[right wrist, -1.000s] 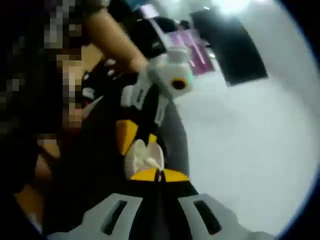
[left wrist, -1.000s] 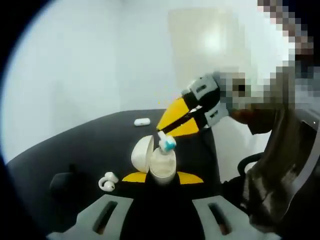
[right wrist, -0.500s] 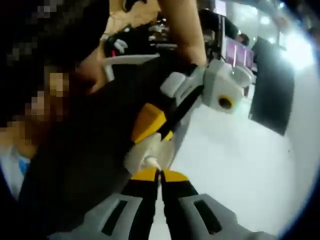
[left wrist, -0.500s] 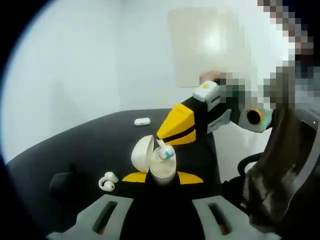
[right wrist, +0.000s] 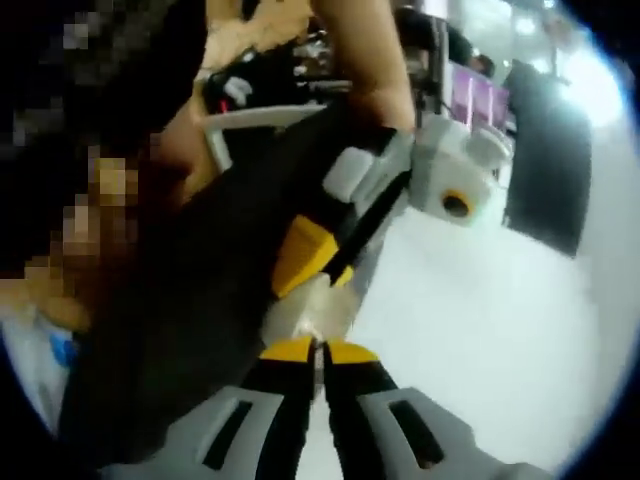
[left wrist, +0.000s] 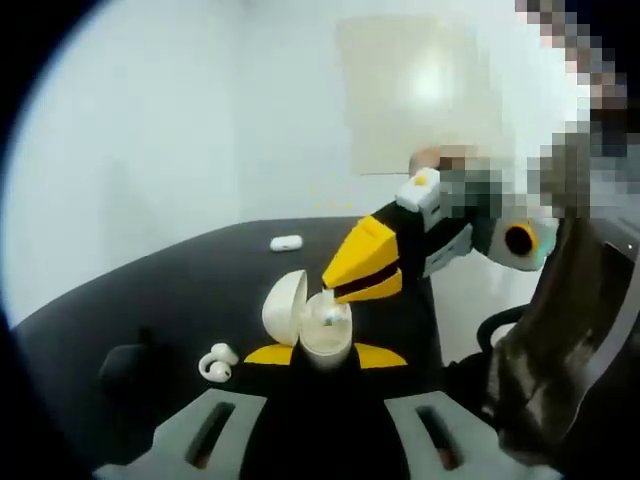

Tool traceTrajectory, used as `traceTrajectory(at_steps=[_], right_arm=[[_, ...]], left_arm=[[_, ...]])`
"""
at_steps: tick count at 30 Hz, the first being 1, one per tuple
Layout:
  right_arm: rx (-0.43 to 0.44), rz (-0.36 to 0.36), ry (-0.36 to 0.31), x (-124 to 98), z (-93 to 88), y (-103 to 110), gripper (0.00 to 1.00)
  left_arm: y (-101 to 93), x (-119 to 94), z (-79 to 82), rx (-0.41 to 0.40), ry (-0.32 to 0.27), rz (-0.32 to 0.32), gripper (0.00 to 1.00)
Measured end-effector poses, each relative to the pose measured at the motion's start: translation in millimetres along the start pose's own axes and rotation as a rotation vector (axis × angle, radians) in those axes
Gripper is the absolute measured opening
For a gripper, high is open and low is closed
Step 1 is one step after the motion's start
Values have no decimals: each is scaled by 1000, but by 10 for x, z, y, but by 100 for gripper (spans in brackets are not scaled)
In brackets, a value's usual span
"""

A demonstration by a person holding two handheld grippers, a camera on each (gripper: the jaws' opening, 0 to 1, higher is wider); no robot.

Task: Pick up three earphones and place each one into its charging case using tactile feedback, ensure that each earphone is properly inserted and securely positioned inside the case.

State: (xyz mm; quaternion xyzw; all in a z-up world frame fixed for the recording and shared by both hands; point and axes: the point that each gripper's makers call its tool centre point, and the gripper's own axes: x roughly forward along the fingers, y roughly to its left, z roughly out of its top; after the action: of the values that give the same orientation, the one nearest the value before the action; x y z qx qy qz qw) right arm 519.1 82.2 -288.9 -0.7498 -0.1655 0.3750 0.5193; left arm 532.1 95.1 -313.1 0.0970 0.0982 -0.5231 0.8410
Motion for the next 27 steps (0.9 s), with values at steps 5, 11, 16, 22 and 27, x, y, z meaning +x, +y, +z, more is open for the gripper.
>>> traceTrajectory(at_steps=[5, 11, 16, 22, 27], right_arm=[[286, 42, -120, -65, 12, -39, 10], [811, 185, -319, -103, -274, 27, 21], [1186, 402, -587, -20, -299, 255, 30], [1263, 502, -753, 169, -16, 111, 29], [1343, 510, -860, 171, 29, 122, 22]], left_arm=[[4, 5, 4, 1, -1, -1, 17], [1, 10, 5, 3, 0, -3, 17], [-6, 17, 6, 5, -1, -11, 17], [-28, 24, 1, -2, -2, -31, 17], [-26, 13, -46, -6, 28, -35, 19]])
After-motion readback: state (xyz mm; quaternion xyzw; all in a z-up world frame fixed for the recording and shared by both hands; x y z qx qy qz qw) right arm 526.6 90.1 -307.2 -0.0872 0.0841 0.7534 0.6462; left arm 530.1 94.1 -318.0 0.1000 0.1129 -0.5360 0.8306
